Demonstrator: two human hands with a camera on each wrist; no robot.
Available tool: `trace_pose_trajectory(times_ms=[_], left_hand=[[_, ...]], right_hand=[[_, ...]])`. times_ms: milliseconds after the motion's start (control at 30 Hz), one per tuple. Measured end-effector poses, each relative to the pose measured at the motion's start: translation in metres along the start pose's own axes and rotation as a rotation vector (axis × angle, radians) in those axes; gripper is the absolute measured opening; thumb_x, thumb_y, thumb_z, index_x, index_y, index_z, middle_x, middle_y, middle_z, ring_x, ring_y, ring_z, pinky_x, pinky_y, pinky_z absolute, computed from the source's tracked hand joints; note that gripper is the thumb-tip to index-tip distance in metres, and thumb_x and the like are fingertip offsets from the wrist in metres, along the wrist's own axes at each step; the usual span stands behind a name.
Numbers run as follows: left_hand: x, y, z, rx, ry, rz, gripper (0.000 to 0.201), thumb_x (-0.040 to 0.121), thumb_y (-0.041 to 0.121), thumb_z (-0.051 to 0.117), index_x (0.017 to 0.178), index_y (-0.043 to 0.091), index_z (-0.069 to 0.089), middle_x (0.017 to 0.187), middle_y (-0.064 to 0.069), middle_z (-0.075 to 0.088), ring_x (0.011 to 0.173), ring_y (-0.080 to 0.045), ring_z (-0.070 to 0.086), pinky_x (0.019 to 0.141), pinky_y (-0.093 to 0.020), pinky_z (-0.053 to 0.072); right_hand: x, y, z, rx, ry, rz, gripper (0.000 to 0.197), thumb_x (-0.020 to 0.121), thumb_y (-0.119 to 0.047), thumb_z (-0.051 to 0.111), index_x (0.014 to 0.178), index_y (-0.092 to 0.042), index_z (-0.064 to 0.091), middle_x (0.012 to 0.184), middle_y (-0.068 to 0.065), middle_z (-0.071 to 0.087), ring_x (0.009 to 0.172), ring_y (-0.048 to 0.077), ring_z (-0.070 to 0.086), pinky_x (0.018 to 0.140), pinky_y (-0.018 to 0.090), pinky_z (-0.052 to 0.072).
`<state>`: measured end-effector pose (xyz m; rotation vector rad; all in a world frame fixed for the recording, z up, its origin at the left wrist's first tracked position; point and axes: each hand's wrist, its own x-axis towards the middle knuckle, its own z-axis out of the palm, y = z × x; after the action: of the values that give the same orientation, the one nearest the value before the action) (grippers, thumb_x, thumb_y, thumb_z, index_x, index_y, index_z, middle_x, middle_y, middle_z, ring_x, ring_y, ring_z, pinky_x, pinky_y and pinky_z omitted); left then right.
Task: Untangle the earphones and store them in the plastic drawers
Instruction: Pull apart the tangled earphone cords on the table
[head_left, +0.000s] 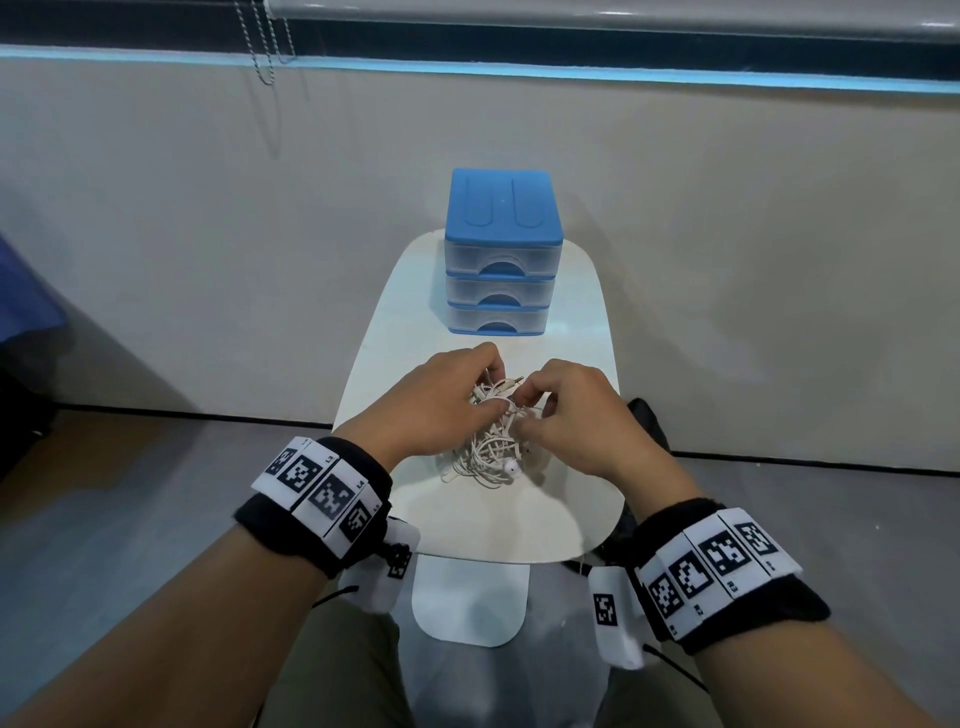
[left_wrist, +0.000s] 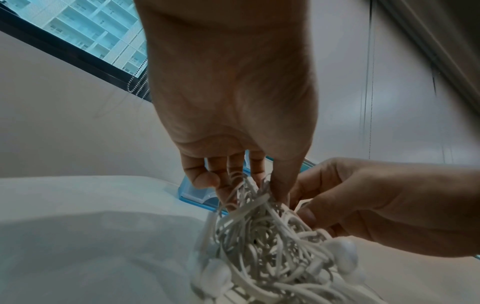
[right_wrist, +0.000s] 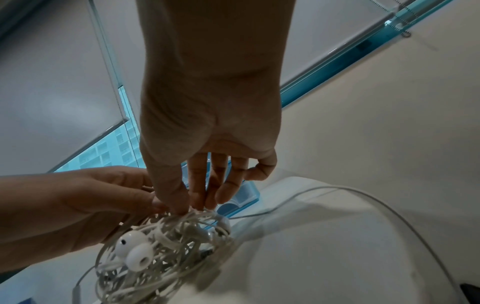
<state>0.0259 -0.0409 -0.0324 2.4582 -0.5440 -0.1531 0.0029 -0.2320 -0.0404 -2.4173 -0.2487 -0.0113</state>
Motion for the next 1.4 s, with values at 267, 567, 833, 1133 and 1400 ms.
trace_pose_trajectory(times_ms=[267,567,833,1133,1400], left_hand=[[0.001,0.006,0.005,0.189,0.036,-0.055,0.025,0.089,0.044,0.069,0.09,0.031,0.048,0.088,0.01,0.061,0.086,-0.02,0.057,0.077,-0.04,0.05],[0.008,0.003,0.003,0.373,0.159,-0.229,0.024,0.092,0.052,0.059,0.092,0.027,0.057,0.09,0.008,0.062,0.087,-0.023,0.056,0.078,-0.037,0.037],[0.006,-0.002,-0.001,0.408,0.148,-0.245,0.017,0.094,0.05,0.061,0.1,0.034,0.058,0.099,0.005,0.052,0.103,-0.024,0.051,0.086,-0.041,0.031],[0.002,0.004,-0.003,0.463,0.171,-0.21,0.022,0.093,0.053,0.06,0.107,0.037,0.063,0.113,0.01,0.051,0.119,-0.02,0.038,0.076,-0.038,0.01],[0.001,0.009,-0.006,0.348,0.084,-0.123,0.016,0.097,0.039,0.063,0.105,0.039,0.049,0.113,0.013,0.061,0.113,-0.017,0.051,0.094,-0.042,0.024]], right_hand=[[0.0,-0.012,-0.01,-0.022,0.167,-0.018,0.019,0.093,-0.022,0.068,0.076,-0.016,0.071,0.08,-0.004,0.066,0.077,0.019,0.06,0.073,0.038,0.052],[-0.011,-0.058,-0.06,0.173,0.111,0.019,0.036,0.101,-0.032,0.055,0.084,0.0,0.058,0.078,0.008,0.07,0.057,0.005,0.053,0.061,0.033,0.04],[-0.01,-0.043,-0.088,-0.043,-0.05,0.06,0.021,0.084,-0.004,0.07,0.09,-0.023,0.062,0.066,-0.006,0.05,0.055,0.006,0.046,0.054,0.027,0.034],[-0.004,-0.008,-0.102,0.108,0.514,0.24,0.036,0.102,-0.04,0.056,0.089,-0.011,0.071,0.062,0.014,0.065,0.062,0.033,0.063,0.059,0.034,0.046],[-0.001,-0.032,-0.077,0.472,0.551,-0.002,0.033,0.108,-0.035,0.049,0.098,-0.018,0.076,0.091,-0.001,0.078,0.091,0.01,0.075,0.074,0.029,0.058]])
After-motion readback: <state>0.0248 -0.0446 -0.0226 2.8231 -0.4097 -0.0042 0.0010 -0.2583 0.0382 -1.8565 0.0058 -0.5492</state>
